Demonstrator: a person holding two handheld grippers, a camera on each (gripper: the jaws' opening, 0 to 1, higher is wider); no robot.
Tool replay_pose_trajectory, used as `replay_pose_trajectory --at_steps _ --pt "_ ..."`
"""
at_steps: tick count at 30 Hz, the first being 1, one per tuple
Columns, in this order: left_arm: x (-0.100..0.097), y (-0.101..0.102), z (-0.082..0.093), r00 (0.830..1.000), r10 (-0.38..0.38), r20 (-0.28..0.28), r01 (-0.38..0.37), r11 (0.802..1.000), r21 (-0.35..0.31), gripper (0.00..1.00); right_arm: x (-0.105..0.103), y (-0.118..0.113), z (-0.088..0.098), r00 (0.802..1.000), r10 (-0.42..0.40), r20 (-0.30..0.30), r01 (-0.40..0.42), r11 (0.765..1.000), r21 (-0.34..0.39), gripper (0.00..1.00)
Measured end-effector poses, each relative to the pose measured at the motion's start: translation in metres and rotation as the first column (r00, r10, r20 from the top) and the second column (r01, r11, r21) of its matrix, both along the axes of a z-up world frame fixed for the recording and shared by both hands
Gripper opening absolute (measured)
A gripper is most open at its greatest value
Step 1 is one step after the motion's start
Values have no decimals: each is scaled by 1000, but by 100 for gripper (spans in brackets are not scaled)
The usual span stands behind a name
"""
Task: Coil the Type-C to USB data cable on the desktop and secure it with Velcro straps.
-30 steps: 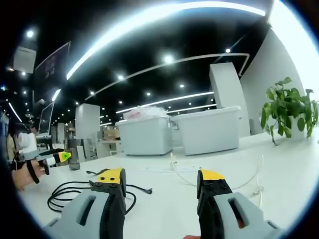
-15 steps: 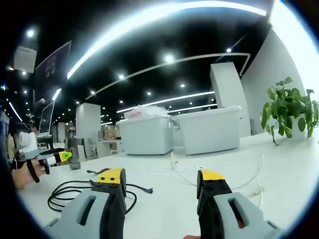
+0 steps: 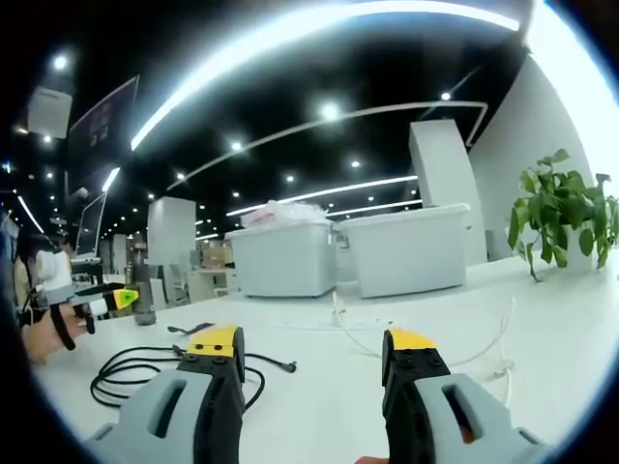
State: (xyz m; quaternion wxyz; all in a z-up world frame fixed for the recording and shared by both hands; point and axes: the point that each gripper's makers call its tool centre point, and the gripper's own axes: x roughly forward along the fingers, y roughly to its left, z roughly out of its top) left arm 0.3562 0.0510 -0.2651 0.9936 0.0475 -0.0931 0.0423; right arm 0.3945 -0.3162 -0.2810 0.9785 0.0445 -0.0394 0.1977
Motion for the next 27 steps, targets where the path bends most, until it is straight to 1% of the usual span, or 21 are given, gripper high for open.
replay_pose_trajectory --at_steps 3,6,11,14,16,19,22,24,27 --pt "0 0 0 1000 -1 1 1 1000 -3 55 1 2 -2 1000 4 2 -4 1000 -10 56" --pt "0 0 0 1000 -1 1 1 1000 -5 55 -1 6 -1 1000 16 19 -15 1000 -24 56" --pt "2 -1 -3 1000 1 -11 -1 1000 7 54 -4 13 4 998 48 34 -48 999 -12 55" --pt "2 0 -4 1000 2 -12 -2 1000 3 54 -5 19 4 997 68 44 -66 997 -39 55" --pt "2 1 -3 1000 5 -10 -5 1000 -1 54 -6 25 1 995 91 33 -90 995 -38 54" --pt "1 3 -2 1000 11 -6 -11 1000 -9 54 -8 35 -2 992 126 5 -126 991 -34 50" --pt "0 6 0 1000 18 -1 -18 1000 -20 53 -16 56 1 977 212 -31 -211 977 32 42" --pt "0 7 0 1000 21 -2 -21 999 -24 53 -24 72 2 960 274 -59 -270 961 63 39" --pt "0 7 0 1000 19 -5 -19 999 -30 53 -38 102 -3 912 390 -125 -380 920 97 38"
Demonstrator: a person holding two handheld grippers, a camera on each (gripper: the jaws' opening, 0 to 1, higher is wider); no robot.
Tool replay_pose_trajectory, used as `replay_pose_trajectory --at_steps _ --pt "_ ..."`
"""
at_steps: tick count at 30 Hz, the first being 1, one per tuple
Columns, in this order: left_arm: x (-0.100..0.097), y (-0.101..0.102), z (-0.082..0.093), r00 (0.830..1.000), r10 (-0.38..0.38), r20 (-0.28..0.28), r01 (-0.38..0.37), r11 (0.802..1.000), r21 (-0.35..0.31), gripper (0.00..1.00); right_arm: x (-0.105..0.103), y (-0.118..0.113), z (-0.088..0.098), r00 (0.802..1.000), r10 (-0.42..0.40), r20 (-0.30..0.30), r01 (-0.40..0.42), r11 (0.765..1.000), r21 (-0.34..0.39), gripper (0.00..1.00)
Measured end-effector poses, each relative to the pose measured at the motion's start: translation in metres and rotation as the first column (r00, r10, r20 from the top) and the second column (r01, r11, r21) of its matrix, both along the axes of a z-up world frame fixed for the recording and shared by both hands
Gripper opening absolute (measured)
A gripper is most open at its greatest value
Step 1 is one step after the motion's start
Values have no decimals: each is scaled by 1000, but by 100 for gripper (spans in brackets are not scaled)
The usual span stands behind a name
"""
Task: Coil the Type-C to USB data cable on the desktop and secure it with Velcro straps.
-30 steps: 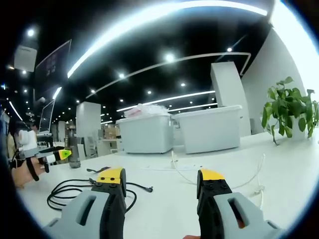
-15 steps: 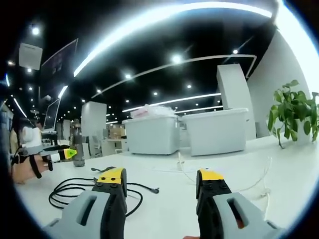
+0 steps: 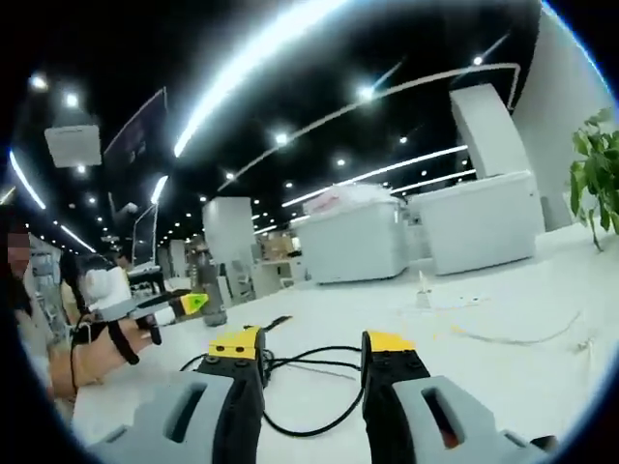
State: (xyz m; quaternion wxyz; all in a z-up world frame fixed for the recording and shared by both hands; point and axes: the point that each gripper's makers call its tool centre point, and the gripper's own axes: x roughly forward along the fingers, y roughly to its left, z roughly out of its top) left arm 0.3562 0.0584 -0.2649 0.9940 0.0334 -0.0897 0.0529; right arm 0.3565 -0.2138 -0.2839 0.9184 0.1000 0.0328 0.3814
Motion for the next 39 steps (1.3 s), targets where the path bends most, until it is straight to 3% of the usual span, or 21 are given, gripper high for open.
replay_pose_trajectory --at_steps 3,5,7,10,16,18,28,32,35,39 --pt "0 -3 1 1000 -8 0 8 1000 1 53 -21 37 -16 982 148 -120 -146 989 23 35" --pt "-1 -5 2 1000 -14 2 14 1000 4 53 -35 58 -29 947 231 -225 -221 973 69 34" --pt "-1 -6 3 1000 -20 5 20 1000 2 53 -48 78 -43 895 302 -329 -285 953 99 33" --pt "-2 -7 3 1000 -24 7 24 1000 -2 53 -52 92 -59 860 313 -403 -310 948 76 31" --pt "-4 -9 6 999 -34 15 34 999 -8 53 -37 96 -74 847 236 -476 -254 967 27 31" --pt "-5 -10 6 999 -38 17 38 999 -11 53 -31 93 -81 855 188 -483 -232 972 -31 31" --pt "-6 -15 10 998 -60 28 61 998 -16 53 -25 108 -81 881 122 -456 -226 957 -180 29" --pt "-7 -15 12 998 -62 34 62 998 -22 53 -25 118 -84 883 124 -453 -237 950 -201 29" --pt "-7 -14 14 997 -61 39 63 998 -26 53 -22 118 -86 889 109 -445 -225 950 -218 25" --pt "-7 -14 14 997 -62 41 64 997 -31 53 -12 118 -92 911 72 -406 -192 945 -263 11"
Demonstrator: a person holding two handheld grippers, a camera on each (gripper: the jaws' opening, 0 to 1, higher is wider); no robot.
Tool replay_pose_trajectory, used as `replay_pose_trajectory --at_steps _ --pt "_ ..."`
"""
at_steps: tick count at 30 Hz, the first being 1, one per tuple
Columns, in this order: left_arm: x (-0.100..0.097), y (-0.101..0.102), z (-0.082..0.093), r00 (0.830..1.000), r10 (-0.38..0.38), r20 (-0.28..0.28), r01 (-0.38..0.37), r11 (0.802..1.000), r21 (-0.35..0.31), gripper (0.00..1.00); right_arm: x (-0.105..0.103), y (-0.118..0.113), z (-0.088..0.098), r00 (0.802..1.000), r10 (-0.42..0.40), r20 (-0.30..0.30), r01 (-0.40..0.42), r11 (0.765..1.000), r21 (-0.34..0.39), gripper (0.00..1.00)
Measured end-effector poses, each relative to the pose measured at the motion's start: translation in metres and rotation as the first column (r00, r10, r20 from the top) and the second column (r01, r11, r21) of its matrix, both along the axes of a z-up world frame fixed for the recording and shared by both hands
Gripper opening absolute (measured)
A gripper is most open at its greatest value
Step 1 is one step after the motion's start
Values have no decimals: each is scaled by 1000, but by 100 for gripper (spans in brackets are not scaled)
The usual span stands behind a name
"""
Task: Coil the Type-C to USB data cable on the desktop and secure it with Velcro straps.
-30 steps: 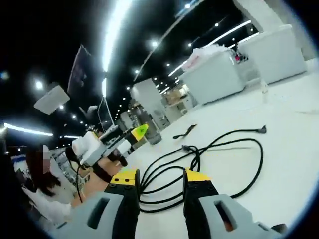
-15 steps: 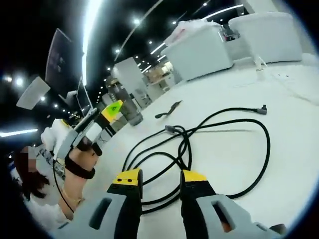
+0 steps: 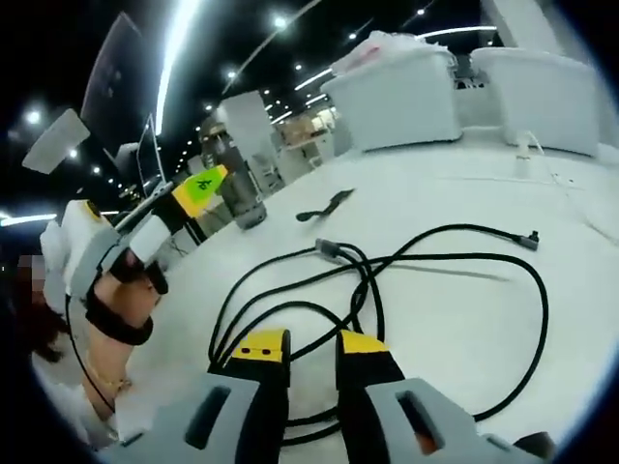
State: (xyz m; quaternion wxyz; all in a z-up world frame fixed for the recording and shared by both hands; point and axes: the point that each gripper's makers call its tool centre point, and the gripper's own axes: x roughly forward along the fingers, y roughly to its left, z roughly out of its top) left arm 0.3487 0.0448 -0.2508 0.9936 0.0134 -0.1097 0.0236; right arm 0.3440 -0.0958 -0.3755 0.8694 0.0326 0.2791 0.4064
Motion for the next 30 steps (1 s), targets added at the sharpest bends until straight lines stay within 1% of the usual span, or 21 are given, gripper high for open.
replay_pose_trajectory --at_steps 2,4,5,6,7,9,12,13,15,17,21,22,24,26,30 --pt "0 0 0 1000 0 0 0 1000 0 53 4 -4 0 1000 -19 15 19 1000 5 7" --pt "0 0 0 1000 -1 1 1 1000 0 53 7 -7 1 999 -39 -1 39 999 26 7" --pt "0 -1 0 1000 -3 1 3 1000 -1 53 7 -6 2 998 -58 -30 59 997 53 8" --pt "0 -1 0 1000 -3 0 3 1000 0 53 7 -6 3 997 -55 -50 58 996 67 11" --pt "0 -1 0 1000 -2 -1 2 1000 2 53 7 -5 4 997 -51 -62 56 995 78 14" --pt "1 -1 -1 1000 -3 -2 3 1000 2 53 6 -4 6 997 -46 -59 50 996 75 18" --pt "0 -2 -1 1000 -4 -1 4 1000 2 53 11 -3 5 999 -28 24 28 1000 15 18" --pt "0 -2 -1 1000 -4 -1 4 1000 3 53 12 -2 5 999 -29 31 28 1000 10 17" --pt "0 -2 -1 1000 -5 -3 5 1000 3 53 18 15 1 999 -31 37 31 1000 -3 17" --pt "1 -2 -2 1000 -5 -3 5 1000 1 53 20 19 -2 998 -27 60 29 999 -29 15" --pt "0 -2 -1 1000 -5 -2 5 1000 -1 53 27 23 -3 988 -6 157 27 991 -131 15" --pt "0 -2 -1 1000 -6 -1 6 1000 -1 53 28 24 -4 986 -6 166 29 990 -139 15" --pt "0 -2 -1 1000 -7 -1 7 1000 -2 53 29 28 -4 987 -7 161 30 990 -140 14" --pt "0 -3 -1 1000 -8 -1 8 1000 -2 53 31 28 -5 984 6 178 25 984 -176 12" --pt "0 -4 -1 1000 -12 -2 12 1000 -3 53 33 30 -5 982 13 189 20 985 -172 4"
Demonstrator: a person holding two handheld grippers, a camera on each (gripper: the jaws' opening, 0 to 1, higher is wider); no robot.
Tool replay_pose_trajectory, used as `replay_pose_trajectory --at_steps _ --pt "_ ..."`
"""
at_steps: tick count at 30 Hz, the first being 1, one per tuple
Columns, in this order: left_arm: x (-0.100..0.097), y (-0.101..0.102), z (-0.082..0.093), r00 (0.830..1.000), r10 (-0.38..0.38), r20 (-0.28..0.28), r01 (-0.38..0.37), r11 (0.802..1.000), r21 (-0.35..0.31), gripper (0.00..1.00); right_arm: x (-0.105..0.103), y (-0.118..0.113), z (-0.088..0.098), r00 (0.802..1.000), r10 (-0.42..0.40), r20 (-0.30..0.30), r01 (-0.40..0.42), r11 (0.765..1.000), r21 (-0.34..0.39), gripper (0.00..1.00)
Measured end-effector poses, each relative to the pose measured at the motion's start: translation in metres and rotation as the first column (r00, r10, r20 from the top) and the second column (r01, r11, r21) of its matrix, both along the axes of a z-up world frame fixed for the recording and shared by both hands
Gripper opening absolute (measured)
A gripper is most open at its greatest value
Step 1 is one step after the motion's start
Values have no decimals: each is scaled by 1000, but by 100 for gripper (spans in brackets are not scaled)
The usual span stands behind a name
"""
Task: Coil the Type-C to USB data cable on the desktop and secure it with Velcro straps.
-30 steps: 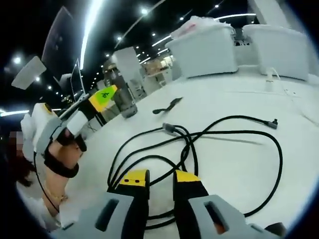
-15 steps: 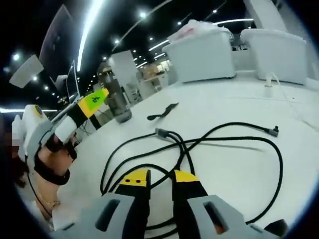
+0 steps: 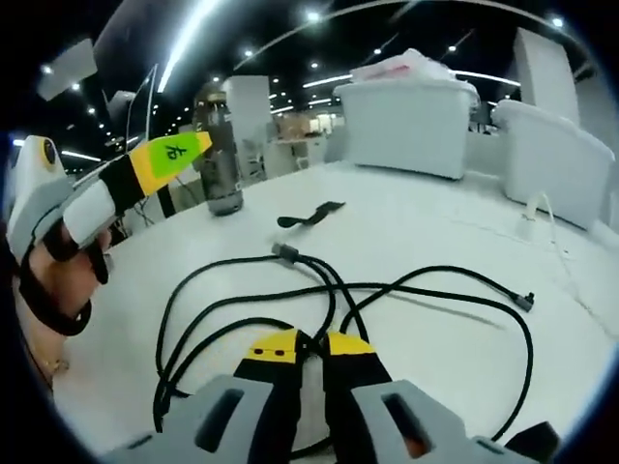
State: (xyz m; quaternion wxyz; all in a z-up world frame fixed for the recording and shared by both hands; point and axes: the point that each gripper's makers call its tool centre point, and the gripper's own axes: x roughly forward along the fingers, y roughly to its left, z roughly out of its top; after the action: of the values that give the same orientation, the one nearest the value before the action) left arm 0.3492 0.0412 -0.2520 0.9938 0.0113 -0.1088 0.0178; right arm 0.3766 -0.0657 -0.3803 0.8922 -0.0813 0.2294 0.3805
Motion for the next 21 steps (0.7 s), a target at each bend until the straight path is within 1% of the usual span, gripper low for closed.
replay_pose_trajectory --at_steps 2,4,7,10,12,13,14,15,16,17,18,19,20,21 --pt "0 0 0 1000 -2 -1 2 1000 1 53 2 -2 1 1000 24 16 -24 1000 -1 2" --pt "0 -1 -1 1000 -5 -1 5 1000 2 53 1 -2 2 997 59 52 -58 998 -19 2" --pt "1 -1 -1 1000 -7 -2 7 1000 3 53 0 -6 6 993 70 92 -68 997 -23 2" --pt "2 -3 1 1000 -26 2 26 1000 4 53 1 -13 21 987 66 147 -68 998 8 1" --pt "3 -8 4 998 -60 6 60 998 16 53 2 -21 38 978 58 201 -68 997 42 1" --pt "3 -13 5 997 -82 6 82 996 33 53 2 -26 47 971 55 232 -68 997 46 1" --pt "3 -20 7 993 -114 9 114 992 56 53 1 -31 55 963 54 265 -70 996 54 1" --pt "3 -31 8 988 -156 12 155 985 81 53 -1 -38 67 949 54 312 -78 995 65 1" --pt "2 -40 8 981 -193 12 191 977 96 53 -3 -41 73 941 55 334 -82 994 67 1" --pt "1 -44 9 979 -205 12 203 974 102 53 -6 -46 81 925 66 373 -94 994 59 1" --pt "0 -58 8 967 -256 5 253 957 139 53 -9 -51 89 906 75 417 -104 993 47 1" --pt "-1 -67 6 957 -290 -10 287 944 165 53 -13 -55 98 882 82 464 -112 993 38 1" --pt "-3 -77 4 946 -322 -21 320 927 194 53 -18 -58 106 847 104 521 -128 992 10 1" --pt "-4 -84 3 939 -343 -26 340 915 218 53 -21 -60 109 824 118 554 -132 991 -15 1"
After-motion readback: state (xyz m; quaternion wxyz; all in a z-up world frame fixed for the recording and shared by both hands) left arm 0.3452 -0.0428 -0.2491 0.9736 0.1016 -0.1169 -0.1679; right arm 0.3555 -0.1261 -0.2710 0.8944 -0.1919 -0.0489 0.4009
